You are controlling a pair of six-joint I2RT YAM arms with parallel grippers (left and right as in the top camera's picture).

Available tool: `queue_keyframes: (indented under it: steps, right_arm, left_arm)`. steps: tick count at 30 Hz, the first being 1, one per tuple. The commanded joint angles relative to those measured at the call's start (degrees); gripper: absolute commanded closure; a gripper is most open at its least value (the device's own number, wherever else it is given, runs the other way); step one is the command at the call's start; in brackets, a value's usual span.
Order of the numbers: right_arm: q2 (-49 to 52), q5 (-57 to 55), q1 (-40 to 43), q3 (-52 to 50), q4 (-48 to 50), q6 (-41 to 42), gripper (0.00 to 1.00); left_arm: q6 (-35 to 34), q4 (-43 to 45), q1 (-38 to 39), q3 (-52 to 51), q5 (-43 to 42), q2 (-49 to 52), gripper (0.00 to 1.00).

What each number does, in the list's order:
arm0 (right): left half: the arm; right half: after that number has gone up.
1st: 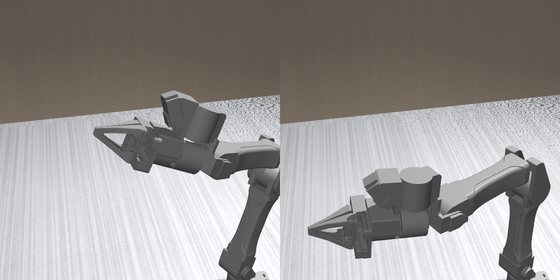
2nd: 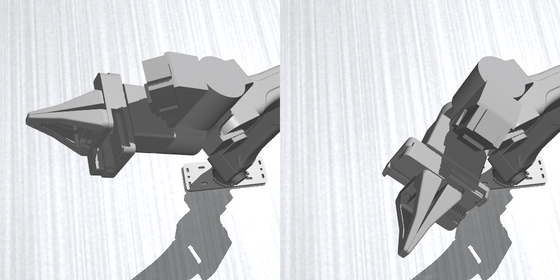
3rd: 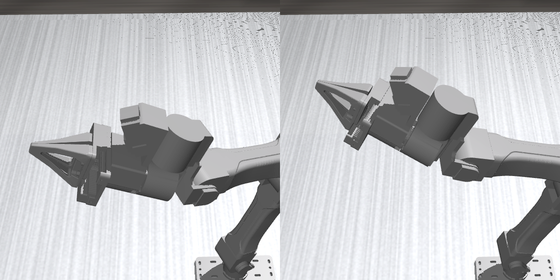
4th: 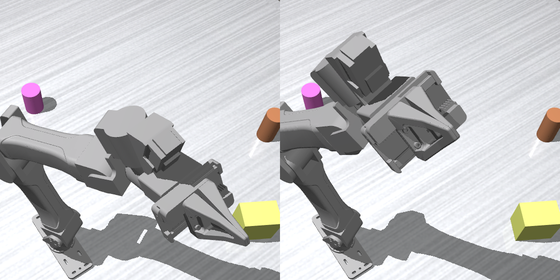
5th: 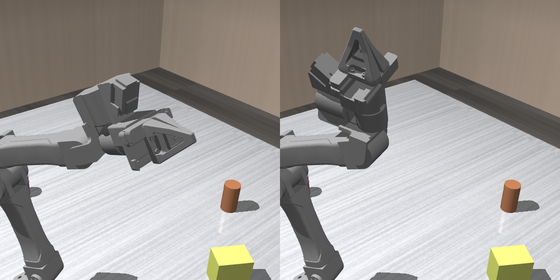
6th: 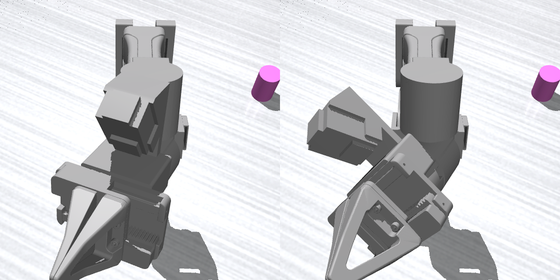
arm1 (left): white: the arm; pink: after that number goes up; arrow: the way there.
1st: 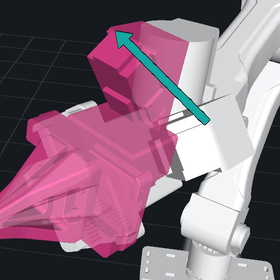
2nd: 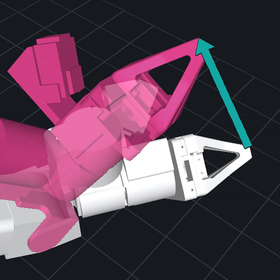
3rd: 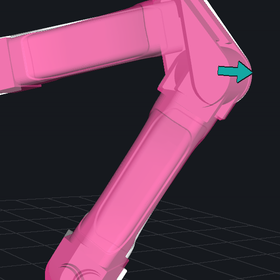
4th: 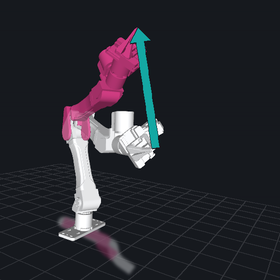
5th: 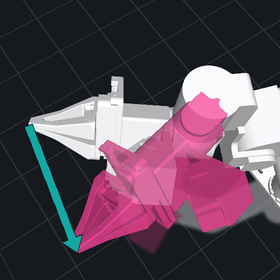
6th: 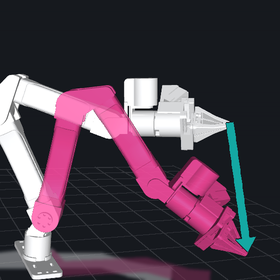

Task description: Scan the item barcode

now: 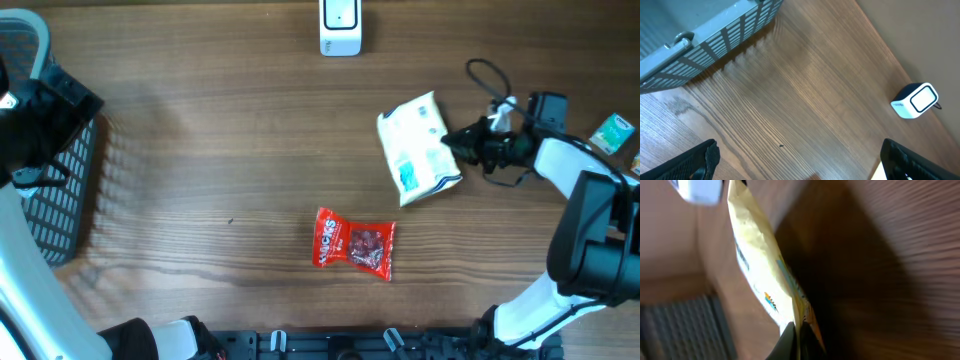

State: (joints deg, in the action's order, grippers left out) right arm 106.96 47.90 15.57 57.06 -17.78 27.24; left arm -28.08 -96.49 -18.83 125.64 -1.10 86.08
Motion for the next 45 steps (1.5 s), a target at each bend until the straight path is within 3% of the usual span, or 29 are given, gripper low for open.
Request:
queue_keyframes:
  steps: [1, 2, 3, 4, 6, 7, 8, 18, 25, 36, 39, 42, 45]
  right_arm:
    - [0.83, 2.84, 2.40, 0.74, -1.77, 1.97, 0.96]
    - [0.83, 2.82, 2.25, 0.74, -3.50, -1.07, 0.96]
    - [0.83, 2.75, 2.05, 0.72, -5.33, -3.61, 0.89]
    - [0.83, 1.40, 1.62, 0.72, -8.22, -6.80, 0.57]
    - [0.83, -2.25, 1.09, 0.72, -11.52, -9.79, 0.14]
    - [0.83, -3.76, 0.96, 0.72, -12.24, -10.38, 0.04]
    - [0.83, -5.18, 0.90, 0.72, -12.81, -10.95, 0.00]
    - [0.83, -8.07, -1.64, -4.85, -13.33, -13.07, 0.00]
    - [0.83, -20.28, -9.33, -7.91, -11.65, 0.20, 0.00]
    - [4.74, -25.66, -13.00, -7.91, -2.34, 5.68, 0.02]
    - [8.20, -25.59, -13.00, -7.91, -0.52, 5.75, 0.13]
    - [10.60, -25.44, -12.87, -7.89, 1.57, 5.62, 0.38]
    - [10.58, -25.92, -12.87, -7.89, 3.04, 4.28, 0.88]
  left_arm:
    - [0.87, 0.00, -0.35, 0.59, 0.57, -0.04, 0.00]
    - [0.87, 0.00, -0.35, 0.59, 0.57, -0.04, 0.00]
    - [0.87, 0.00, -0.35, 0.59, 0.57, -0.04, 0.00]
    - [0.87, 0.00, -0.35, 0.59, 0.57, -0.04, 0.00]
    - [0.87, 0.00, -0.35, 0.59, 0.57, -0.04, 0.00]
    - [0.87, 0.00, -0.35, 0.59, 0.57, -0.04, 0.00]
    - [0.87, 0.00, -0.35, 0.59, 0.57, -0.04, 0.00]
    - [0.87, 0.00, -0.35, 0.59, 0.57, -0.04, 0.00]
    - [0.87, 0.00, -0.35, 0.59, 0.57, -0.04, 0.00]
    - [0.87, 0.00, -0.35, 0.59, 0.57, -0.04, 0.00]
    - [0.87, 0.00, -0.35, 0.59, 0.57, -0.04, 0.00]
    - [0.87, 0.00, -0.35, 0.59, 0.57, -0.04, 0.00]
    - [0.87, 0.00, -0.35, 0.59, 0.57, -0.04, 0.00]
